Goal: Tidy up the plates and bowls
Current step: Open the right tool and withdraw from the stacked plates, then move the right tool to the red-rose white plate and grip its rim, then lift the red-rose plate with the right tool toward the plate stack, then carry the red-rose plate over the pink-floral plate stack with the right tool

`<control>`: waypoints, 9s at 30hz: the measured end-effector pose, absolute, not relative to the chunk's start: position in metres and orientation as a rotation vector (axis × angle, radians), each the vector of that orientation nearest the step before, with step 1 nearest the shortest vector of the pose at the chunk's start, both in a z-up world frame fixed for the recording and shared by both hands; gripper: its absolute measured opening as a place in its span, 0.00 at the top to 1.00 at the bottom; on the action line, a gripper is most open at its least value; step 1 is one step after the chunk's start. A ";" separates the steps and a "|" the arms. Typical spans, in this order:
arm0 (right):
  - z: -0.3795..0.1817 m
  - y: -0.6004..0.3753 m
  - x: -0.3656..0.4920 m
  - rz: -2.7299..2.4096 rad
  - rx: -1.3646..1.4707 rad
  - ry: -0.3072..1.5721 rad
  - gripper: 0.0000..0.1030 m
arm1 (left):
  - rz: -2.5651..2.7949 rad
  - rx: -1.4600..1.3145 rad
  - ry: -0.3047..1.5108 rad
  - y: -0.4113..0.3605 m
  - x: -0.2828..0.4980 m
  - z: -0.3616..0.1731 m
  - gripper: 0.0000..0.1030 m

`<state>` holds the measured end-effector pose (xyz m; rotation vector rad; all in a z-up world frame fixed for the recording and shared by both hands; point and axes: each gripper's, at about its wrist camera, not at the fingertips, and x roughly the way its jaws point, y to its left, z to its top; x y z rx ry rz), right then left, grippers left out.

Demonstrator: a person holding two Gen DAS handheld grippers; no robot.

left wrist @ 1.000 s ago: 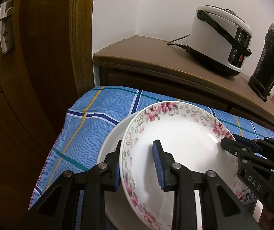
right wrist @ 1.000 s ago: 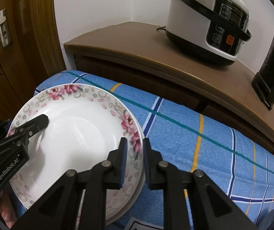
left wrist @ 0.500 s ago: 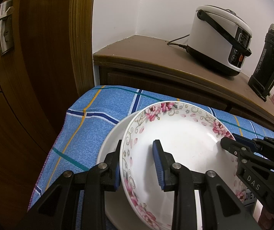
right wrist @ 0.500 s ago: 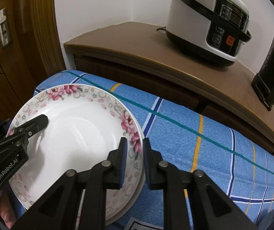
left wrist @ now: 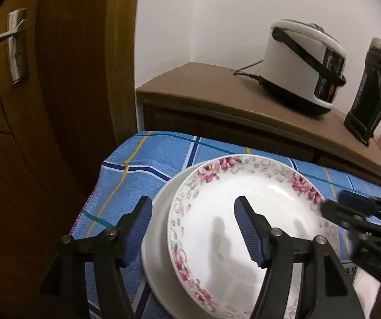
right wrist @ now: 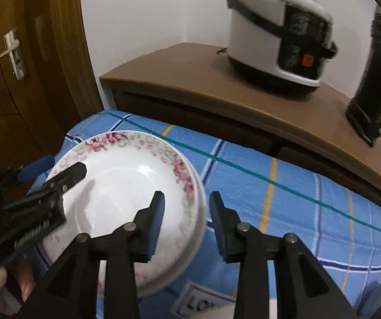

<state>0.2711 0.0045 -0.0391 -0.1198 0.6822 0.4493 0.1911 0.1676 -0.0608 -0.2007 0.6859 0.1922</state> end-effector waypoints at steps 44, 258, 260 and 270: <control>-0.068 -0.125 0.199 0.317 -0.207 0.851 0.54 | -0.109 -0.146 0.839 0.035 0.093 -0.077 0.36; -0.016 -0.002 0.281 0.393 -0.169 0.662 0.76 | 0.128 -0.223 0.670 0.166 0.193 -0.053 0.63; -0.016 -0.004 0.282 0.384 -0.160 0.673 0.76 | 0.124 -0.225 0.674 0.167 0.193 -0.054 0.63; -0.016 -0.001 0.284 0.378 -0.168 0.675 0.76 | 0.123 -0.220 0.675 0.168 0.192 -0.054 0.63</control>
